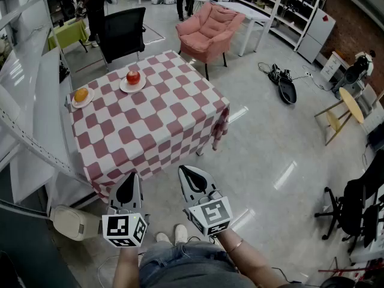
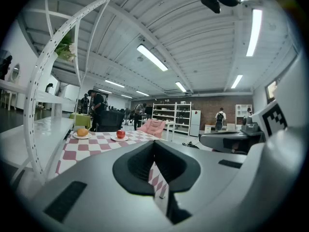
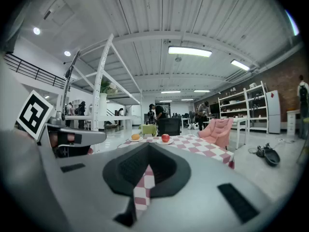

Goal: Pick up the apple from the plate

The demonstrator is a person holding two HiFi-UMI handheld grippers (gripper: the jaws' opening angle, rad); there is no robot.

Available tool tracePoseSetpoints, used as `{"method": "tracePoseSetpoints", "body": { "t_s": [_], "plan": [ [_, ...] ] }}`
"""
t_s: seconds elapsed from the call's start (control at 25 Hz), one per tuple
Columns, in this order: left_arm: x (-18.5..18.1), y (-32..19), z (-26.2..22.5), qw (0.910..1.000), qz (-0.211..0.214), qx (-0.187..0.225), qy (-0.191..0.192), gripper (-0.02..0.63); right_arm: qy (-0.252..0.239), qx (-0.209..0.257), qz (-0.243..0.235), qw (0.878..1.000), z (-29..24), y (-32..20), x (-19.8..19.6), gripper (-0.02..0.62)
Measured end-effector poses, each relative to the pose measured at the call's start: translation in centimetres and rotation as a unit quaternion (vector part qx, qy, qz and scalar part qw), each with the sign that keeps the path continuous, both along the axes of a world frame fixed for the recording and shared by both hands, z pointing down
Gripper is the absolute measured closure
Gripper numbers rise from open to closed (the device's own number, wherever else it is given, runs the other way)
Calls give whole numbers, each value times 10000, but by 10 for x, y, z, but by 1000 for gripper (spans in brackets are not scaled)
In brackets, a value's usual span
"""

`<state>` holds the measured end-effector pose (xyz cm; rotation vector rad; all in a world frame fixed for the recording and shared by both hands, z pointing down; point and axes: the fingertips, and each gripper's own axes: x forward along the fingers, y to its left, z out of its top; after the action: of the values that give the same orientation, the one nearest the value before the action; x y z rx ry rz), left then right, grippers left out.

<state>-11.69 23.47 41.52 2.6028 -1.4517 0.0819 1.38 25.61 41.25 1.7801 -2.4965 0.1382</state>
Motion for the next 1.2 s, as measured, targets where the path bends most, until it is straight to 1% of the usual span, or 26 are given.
{"method": "tracePoseSetpoints", "body": {
  "t_s": [0.24,0.36,0.52,0.72,0.88,0.96,1.12,1.2],
  "plan": [
    [1,1,-1,10000,27,1,-15,589,2,11,-23,10000,0,0,-2,588],
    [2,1,3,10000,22,-50,10,589,-134,-18,18,9999,3,0,-1,586],
    [3,0,7,9999,3,-131,113,589,-338,-101,138,9993,8,-1,7,586],
    [9,-1,12,9996,4,-214,171,589,-400,-222,144,9989,16,-3,17,586],
    [13,-5,13,9997,11,-177,181,589,-387,-261,133,9988,19,-7,26,586],
    [16,-8,13,9998,39,-143,125,589,-379,-263,146,9988,19,-10,30,586],
    [20,-21,15,9999,36,-99,-120,589,-418,-217,200,9987,17,-23,37,586],
    [20,-27,13,9999,18,-88,-110,589,-439,-212,208,9986,16,-29,38,585]
  ]
}}
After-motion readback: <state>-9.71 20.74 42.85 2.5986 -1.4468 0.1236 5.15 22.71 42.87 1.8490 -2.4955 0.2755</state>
